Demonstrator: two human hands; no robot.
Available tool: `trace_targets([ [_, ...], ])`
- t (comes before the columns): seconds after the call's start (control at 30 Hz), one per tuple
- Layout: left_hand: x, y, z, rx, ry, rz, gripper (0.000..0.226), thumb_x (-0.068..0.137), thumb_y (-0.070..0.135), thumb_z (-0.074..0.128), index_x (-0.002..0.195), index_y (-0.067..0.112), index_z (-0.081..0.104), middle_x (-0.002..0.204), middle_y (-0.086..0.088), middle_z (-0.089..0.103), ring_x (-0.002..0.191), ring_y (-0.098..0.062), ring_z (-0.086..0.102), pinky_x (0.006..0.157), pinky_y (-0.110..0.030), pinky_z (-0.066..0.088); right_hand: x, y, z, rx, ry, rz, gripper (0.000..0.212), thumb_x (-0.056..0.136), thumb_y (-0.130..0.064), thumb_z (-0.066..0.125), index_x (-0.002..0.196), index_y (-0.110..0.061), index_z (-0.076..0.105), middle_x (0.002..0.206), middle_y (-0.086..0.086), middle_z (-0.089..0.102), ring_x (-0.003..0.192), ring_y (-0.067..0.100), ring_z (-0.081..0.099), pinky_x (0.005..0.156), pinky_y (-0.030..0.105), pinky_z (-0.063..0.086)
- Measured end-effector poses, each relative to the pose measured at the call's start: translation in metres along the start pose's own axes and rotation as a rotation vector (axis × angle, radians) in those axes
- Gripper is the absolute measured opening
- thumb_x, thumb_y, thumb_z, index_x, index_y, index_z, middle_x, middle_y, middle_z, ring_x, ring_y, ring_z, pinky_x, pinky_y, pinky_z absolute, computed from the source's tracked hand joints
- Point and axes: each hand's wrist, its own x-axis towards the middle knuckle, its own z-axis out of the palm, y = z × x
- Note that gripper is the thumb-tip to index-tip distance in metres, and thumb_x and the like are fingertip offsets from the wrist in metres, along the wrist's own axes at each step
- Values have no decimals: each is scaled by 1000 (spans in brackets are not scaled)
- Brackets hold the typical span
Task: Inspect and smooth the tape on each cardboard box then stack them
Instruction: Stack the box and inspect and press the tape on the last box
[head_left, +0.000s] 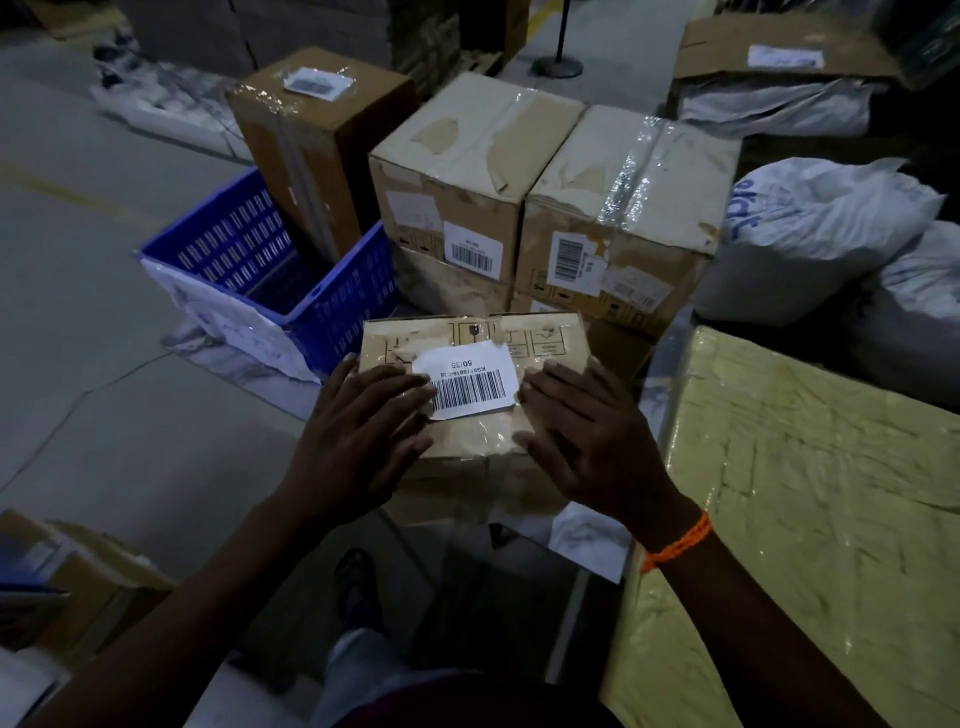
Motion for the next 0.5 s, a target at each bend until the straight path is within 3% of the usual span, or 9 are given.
trace_targets([
  [0.1,-19,-6,2,-34,0,121,44,104,46,50,135,16,56,137,-13,63,130,-27,55,119,-54,32,-23,0,-1,-15,16,-96,54,101,-51,59,128,-6,71,140,12,65,136,29,57,115,59,38],
  [0.3,-31,-9,15,-140,17,56,48,101,36,61,145,20,50,150,-7,51,145,-23,42,121,-58,27,-32,1,10,124,31,21,43,97,-35,69,131,-9,69,148,9,58,145,30,47,111,66,39],
  [0.4,-31,-2,14,-216,62,-65,50,96,35,66,141,17,54,152,-14,48,147,-31,38,116,-59,36,-30,-8,7,319,59,200,64,90,-37,77,143,-8,57,160,12,42,152,29,35,117,52,41],
  [0.43,-31,2,14,-239,94,-141,55,92,35,70,141,14,55,154,-17,45,148,-32,36,117,-54,37,-32,-12,5,425,79,332,80,86,-38,82,151,-9,46,163,6,37,153,22,34,118,42,43],
  [0.5,-30,13,13,-320,160,-389,77,84,37,81,146,6,47,157,-18,39,149,-21,36,119,-35,37,-32,-20,2,693,77,679,109,70,-45,90,158,-11,35,152,-16,47,141,3,47,106,21,50],
])
